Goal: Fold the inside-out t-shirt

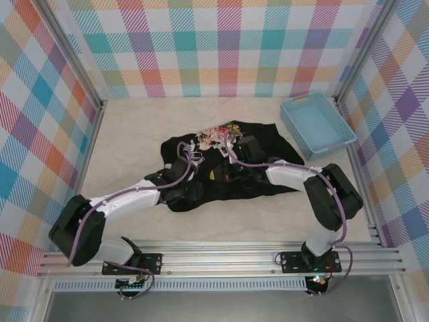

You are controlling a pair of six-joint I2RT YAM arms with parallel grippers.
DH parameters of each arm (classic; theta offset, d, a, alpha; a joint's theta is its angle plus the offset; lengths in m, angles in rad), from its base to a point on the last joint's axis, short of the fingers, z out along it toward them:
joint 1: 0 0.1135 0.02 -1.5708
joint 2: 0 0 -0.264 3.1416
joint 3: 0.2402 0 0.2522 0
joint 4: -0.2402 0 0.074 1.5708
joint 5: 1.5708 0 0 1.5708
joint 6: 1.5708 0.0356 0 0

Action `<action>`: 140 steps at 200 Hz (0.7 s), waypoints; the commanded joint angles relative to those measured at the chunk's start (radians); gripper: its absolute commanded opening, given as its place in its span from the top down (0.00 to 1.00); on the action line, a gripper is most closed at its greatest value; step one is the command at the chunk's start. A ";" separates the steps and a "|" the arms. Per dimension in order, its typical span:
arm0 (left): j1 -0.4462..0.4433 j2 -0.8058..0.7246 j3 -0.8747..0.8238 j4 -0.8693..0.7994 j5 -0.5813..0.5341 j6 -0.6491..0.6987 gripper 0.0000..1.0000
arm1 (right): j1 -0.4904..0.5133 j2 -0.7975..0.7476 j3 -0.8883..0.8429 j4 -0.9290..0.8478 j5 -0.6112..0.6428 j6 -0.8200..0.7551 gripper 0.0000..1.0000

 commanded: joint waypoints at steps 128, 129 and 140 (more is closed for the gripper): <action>0.141 -0.027 0.136 -0.070 0.640 -0.068 1.00 | -0.001 -0.215 -0.044 -0.323 0.412 -0.427 0.92; 0.142 -0.028 0.135 -0.069 0.643 -0.070 1.00 | 0.000 -0.215 -0.044 -0.323 0.414 -0.428 0.91; 0.155 -0.036 0.125 -0.061 0.712 -0.093 1.00 | 0.009 -0.221 -0.042 -0.323 0.441 -0.432 0.89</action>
